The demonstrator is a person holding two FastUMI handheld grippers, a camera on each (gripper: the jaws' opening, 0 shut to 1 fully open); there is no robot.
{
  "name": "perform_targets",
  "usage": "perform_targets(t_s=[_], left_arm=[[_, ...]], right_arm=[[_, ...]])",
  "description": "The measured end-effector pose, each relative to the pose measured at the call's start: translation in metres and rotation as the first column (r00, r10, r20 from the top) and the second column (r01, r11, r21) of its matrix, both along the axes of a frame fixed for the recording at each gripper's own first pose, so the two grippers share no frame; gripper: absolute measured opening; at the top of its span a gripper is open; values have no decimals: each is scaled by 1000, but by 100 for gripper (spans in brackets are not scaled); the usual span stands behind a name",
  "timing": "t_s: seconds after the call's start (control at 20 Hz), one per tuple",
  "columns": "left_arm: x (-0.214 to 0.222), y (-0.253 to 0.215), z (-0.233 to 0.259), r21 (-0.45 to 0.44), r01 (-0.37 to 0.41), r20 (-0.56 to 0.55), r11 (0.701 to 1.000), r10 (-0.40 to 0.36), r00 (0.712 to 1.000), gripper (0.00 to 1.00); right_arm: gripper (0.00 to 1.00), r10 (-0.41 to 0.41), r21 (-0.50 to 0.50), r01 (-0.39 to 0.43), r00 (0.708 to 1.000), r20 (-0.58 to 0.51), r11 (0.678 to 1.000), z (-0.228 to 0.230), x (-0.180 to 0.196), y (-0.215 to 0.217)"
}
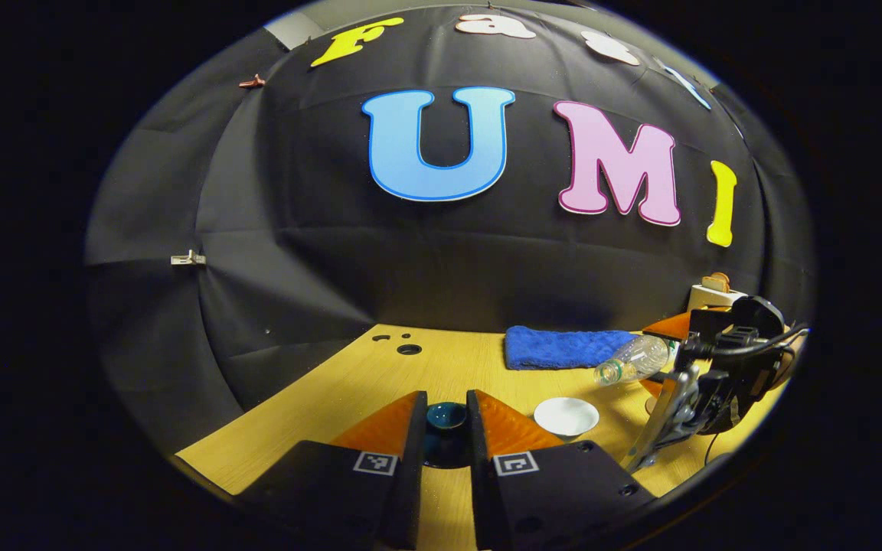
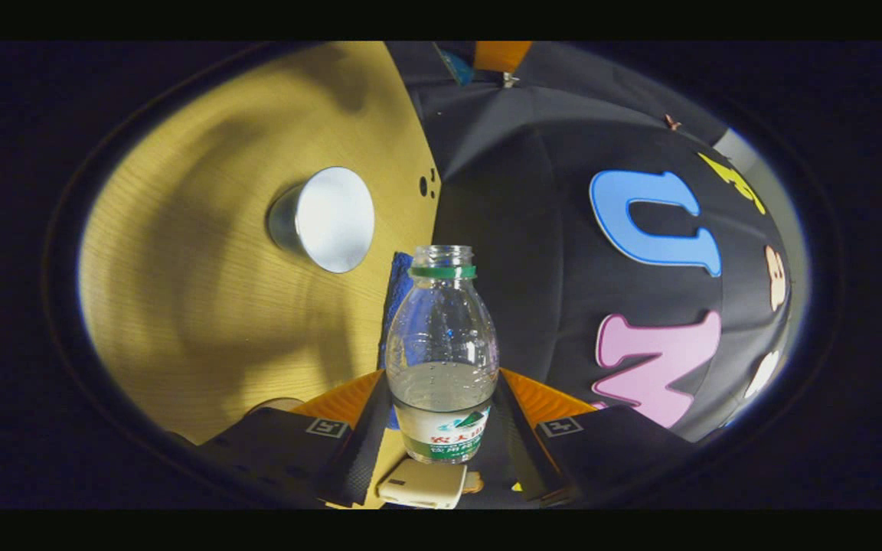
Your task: Open the teacup lid with one hand, grasp the water bottle and pour water into the teacup with the other hand; after pouring, place the water bottle on the coaster and then close the teacup lid.
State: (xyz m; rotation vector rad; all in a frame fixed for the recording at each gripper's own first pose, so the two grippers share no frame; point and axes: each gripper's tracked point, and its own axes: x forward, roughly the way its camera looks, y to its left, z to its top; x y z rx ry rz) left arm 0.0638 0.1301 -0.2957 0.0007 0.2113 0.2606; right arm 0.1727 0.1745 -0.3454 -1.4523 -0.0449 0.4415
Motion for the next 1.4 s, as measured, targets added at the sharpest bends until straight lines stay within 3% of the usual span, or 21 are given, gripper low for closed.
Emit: perform_targets(t_s=[0.3, 0.35, 0.4, 0.45, 0.95, 1.0, 1.05, 1.4], left_arm=[[-5, 3, -4, -25, -15, 2, 1000, 15, 1000, 31], [-6, 4, -5, -27, -17, 2, 999, 17, 1000, 27], [-6, 4, -5, -30, -17, 2, 999, 18, 1000, 31], [-6, 4, -5, -33, -17, 3, 999, 17, 1000, 27], [-6, 5, -7, -39, -13, 6, 999, 14, 1000, 27], [-6, 5, -6, -37, -13, 7, 999, 13, 1000, 31], [-6, 6, -8, -35, -13, 6, 999, 13, 1000, 27], [-10, 6, -11, -46, -12, 3, 999, 13, 1000, 28]], right_arm=[[74, 33, -95, -32, 999, 14, 995, -11, 3, 5], [75, 36, -112, -34, 999, 19, 993, -13, 4, 5], [74, 40, -127, -36, 999, 26, 991, -14, 4, 5], [74, 41, -141, -36, 999, 33, 989, -14, 3, 4], [74, 89, -248, -65, 992, 87, 967, -7, 10, 5], [74, 95, -259, -68, 991, 91, 964, -7, 11, 5], [74, 98, -267, -70, 991, 92, 961, -7, 10, 5], [74, 135, -329, -91, 984, 114, 940, -3, 11, 7]])
